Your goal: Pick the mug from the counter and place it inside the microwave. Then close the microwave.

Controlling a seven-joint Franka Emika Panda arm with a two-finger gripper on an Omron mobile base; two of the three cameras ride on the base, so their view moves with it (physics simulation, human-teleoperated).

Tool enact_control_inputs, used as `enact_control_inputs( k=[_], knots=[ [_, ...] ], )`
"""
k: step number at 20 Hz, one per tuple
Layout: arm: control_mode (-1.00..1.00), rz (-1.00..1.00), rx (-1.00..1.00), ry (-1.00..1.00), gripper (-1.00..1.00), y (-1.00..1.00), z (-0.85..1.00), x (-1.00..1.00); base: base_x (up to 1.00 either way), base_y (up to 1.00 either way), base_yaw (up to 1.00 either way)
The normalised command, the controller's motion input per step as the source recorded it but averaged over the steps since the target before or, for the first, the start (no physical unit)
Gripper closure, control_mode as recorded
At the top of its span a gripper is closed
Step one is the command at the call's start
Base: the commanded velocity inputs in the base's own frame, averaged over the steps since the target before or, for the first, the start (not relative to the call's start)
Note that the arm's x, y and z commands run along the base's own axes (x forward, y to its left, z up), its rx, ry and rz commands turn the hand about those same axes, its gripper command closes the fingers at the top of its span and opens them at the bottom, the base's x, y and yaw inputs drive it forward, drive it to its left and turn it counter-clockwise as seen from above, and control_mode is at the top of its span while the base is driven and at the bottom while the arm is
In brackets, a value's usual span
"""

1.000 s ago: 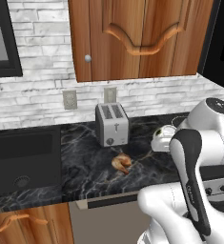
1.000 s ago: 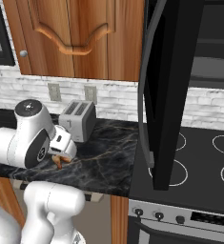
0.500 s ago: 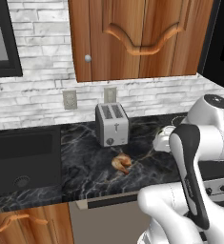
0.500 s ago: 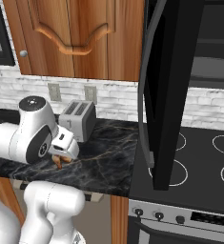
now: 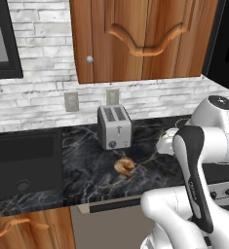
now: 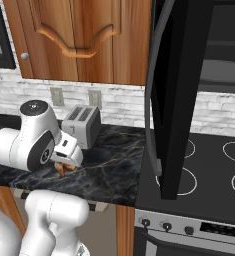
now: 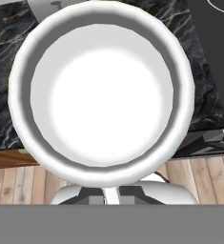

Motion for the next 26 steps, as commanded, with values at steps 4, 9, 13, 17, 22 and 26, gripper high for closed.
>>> enact_control_inputs(
  k=[4,9,13,17,22,26],
  knots=[
    [1.0,0.0,0.0,0.0,1.0,0.0,0.0,0.0,-0.05,0.0,0.0],
    [1.0,0.0,0.0,0.0,1.0,0.0,0.0,0.0,-0.76,0.23,-0.04],
    [1.0,0.0,0.0,0.0,1.0,0.0,0.0,0.0,-0.46,0.35,-0.12],
    [1.0,0.0,0.0,0.0,1.0,0.0,0.0,0.0,-0.13,0.32,-0.24],
    [1.0,0.0,0.0,0.0,1.0,0.0,0.0,0.0,-0.48,0.03,-0.51],
    [1.0,0.0,0.0,0.0,1.0,0.0,0.0,0.0,-0.47,-0.05,-0.71]
  ],
)
